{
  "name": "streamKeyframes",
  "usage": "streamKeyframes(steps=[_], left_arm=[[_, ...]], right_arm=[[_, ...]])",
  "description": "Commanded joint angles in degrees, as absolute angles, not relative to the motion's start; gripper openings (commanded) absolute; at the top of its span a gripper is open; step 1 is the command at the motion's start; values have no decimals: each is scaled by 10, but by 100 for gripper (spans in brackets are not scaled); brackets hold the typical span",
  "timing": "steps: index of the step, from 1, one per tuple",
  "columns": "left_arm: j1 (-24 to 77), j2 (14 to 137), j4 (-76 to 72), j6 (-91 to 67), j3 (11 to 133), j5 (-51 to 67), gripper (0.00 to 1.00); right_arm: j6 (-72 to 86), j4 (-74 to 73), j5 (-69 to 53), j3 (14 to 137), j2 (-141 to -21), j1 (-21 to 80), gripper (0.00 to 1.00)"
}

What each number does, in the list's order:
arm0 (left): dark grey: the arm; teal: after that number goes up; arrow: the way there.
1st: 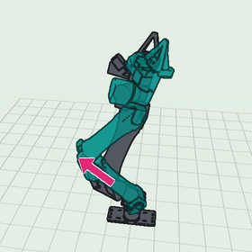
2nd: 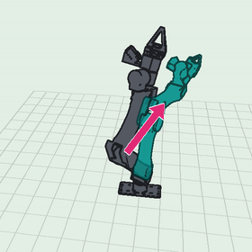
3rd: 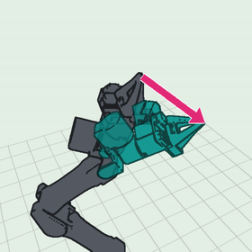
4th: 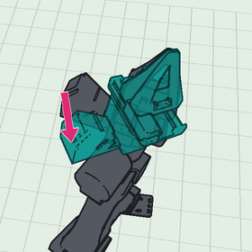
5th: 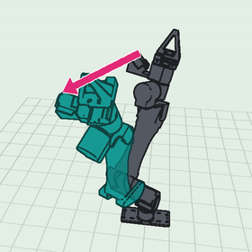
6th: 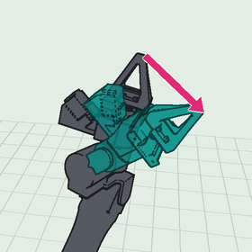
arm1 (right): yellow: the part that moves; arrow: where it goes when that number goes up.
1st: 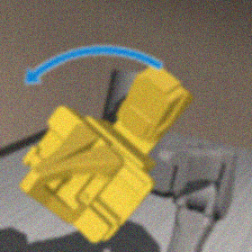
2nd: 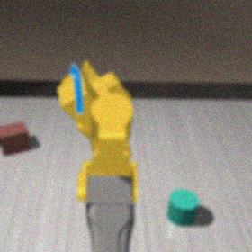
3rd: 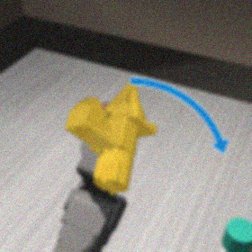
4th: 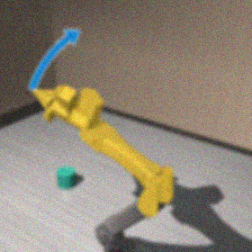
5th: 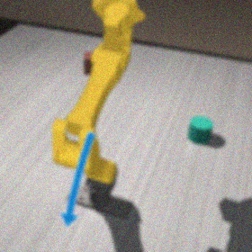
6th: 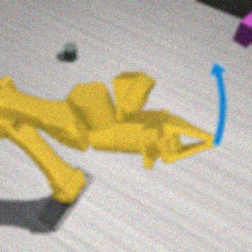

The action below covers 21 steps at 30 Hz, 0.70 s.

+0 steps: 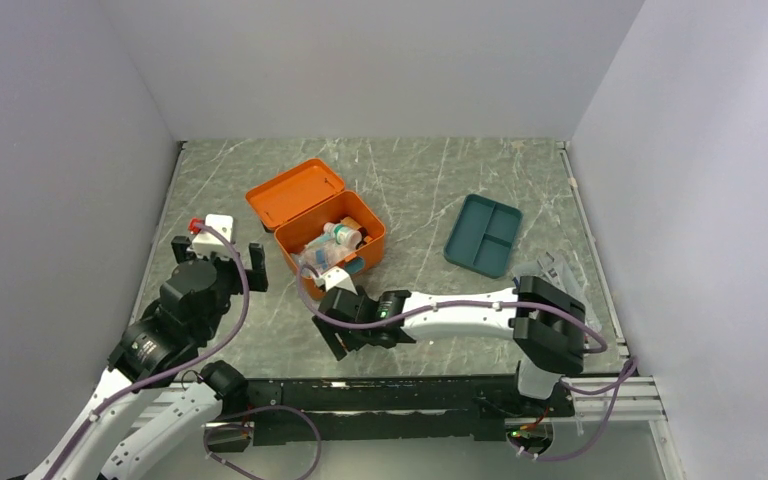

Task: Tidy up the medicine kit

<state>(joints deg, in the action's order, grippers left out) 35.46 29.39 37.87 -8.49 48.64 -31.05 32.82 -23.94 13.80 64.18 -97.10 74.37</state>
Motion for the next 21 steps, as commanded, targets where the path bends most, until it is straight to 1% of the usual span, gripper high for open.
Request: streamKeyframes(steps=[1,14,21], left_arm=[[356,274,330,-85,462,-356,99],[355,277,332,-88,457,-348,99],[356,278,337,-92,457,-352,99]], right_arm=[[334,-242,145,674,-994,752,73],[346,-249,142,695,-1050,754,64],[353,-249,143,698,-1067,755,56]])
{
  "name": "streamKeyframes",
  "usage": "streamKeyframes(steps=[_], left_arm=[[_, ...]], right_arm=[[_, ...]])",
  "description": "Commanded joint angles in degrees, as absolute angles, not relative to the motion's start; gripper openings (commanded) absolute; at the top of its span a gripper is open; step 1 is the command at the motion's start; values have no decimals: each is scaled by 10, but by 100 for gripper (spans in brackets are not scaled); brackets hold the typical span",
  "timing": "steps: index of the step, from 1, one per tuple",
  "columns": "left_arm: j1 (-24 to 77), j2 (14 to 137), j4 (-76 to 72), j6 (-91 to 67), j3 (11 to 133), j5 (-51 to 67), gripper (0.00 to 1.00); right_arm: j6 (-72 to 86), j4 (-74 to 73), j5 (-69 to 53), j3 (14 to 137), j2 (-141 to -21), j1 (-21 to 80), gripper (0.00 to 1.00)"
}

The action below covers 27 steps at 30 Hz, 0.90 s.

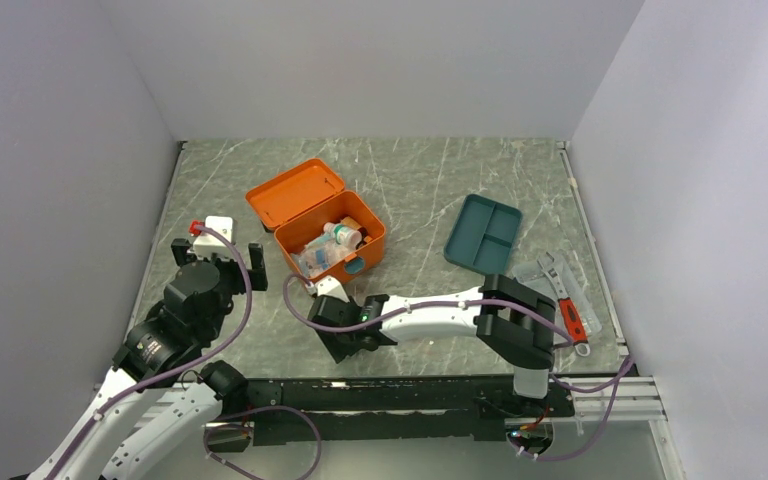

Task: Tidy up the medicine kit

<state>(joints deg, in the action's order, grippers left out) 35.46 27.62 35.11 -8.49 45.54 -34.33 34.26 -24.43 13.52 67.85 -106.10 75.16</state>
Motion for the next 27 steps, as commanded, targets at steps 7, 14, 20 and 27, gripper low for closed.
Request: streamKeyframes(steps=[7,14,20,27], left_arm=[[356,282,340,-93,458,-349,99],[356,280,341,-95,458,-349,99],[355,282,344,-97,459,-349,99],[356,281,345,-99,460,-350,99]], right_arm=[[357,-251,149,694,-1072,755,49],[360,-247,148,693,-1080,754,39],[362,-244,150,693,-1085,754,39],[362,-239,153,700,-1094,754,40]])
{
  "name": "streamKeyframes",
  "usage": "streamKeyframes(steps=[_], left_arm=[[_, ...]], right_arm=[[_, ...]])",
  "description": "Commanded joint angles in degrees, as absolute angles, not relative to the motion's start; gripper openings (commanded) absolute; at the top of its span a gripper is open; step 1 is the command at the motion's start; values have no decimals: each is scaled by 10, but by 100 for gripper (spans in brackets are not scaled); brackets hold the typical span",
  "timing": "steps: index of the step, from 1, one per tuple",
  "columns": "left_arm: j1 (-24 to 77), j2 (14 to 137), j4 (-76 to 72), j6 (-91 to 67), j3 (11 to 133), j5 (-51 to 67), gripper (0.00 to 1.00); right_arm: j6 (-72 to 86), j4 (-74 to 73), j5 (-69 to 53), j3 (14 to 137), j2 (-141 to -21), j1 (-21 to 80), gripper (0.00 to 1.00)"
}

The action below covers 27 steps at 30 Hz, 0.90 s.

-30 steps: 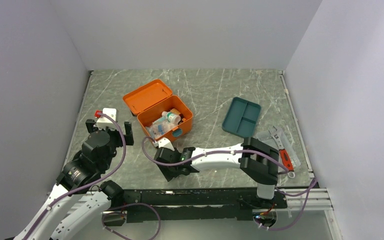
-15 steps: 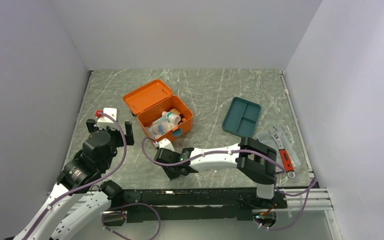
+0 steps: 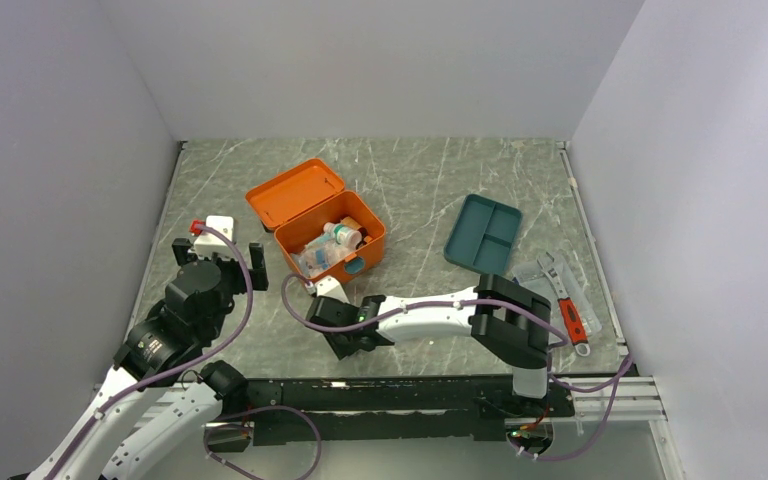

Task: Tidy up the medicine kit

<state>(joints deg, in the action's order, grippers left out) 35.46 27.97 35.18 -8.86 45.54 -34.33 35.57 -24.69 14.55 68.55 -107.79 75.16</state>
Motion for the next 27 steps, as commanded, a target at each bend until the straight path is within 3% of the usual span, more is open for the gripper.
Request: streamKeyframes(steps=[1,8,16,27], left_arm=[[356,281,347,-98,459,-350,99],[355,279,346,-99,459,-350,99],[356,279,347,-99,459,-351,99],[356,273,349,-101,459,-352,99]], right_arm=[[363,-240,153,701,-1095,754,40],[364,-237,155,698,-1098,753,37],[364,-236,154,699,-1093,753,15],[368,-268,205,647,-958,712,15]])
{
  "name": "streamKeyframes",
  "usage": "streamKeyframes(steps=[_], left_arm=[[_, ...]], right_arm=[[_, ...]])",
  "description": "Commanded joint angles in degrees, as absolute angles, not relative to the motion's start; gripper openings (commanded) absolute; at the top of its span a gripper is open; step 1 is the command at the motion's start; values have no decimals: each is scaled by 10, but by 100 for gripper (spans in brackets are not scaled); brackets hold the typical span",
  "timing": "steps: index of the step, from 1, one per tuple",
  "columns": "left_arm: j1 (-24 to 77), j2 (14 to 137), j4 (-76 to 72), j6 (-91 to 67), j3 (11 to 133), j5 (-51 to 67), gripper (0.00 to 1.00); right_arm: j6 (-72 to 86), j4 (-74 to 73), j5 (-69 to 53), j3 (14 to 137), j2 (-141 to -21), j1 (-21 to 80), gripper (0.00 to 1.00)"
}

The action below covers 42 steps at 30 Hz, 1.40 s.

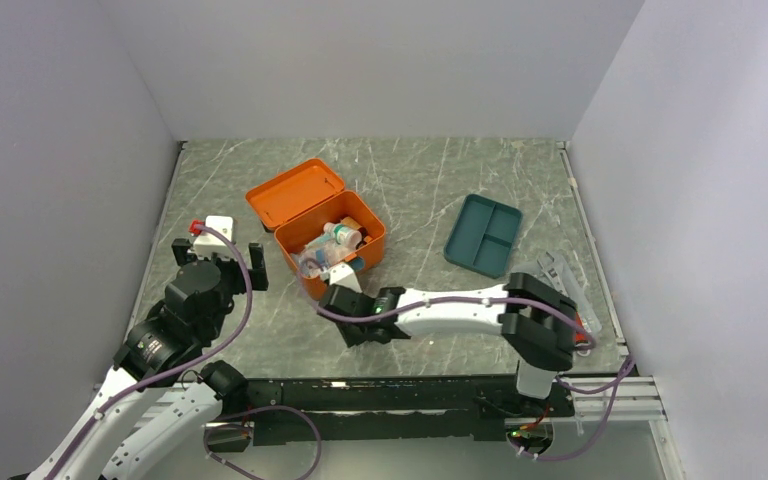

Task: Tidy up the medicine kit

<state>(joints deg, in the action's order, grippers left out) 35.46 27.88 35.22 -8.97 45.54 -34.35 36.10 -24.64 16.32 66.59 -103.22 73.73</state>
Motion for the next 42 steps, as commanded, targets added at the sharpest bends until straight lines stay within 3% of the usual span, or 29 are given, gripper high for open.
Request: streamKeyframes(steps=[1,12,18,26,42], left_arm=[[356,272,348,-100,458,-352,99],[356,266,347,-100,458,-342,99],[356,258,345,-101,456,-332,99],[356,249,345,-100,454,-326,99],[356,247,343,-98,453,-314,99]], right_arm=[[368,-276,212,640,-943,706,15],[357,-291,236,512,-762,558,17],[311,-290,238,514,-730,446,17],[276,-240,172,540,-760,311,16],[262,-182,121,597,-908,158,14]])
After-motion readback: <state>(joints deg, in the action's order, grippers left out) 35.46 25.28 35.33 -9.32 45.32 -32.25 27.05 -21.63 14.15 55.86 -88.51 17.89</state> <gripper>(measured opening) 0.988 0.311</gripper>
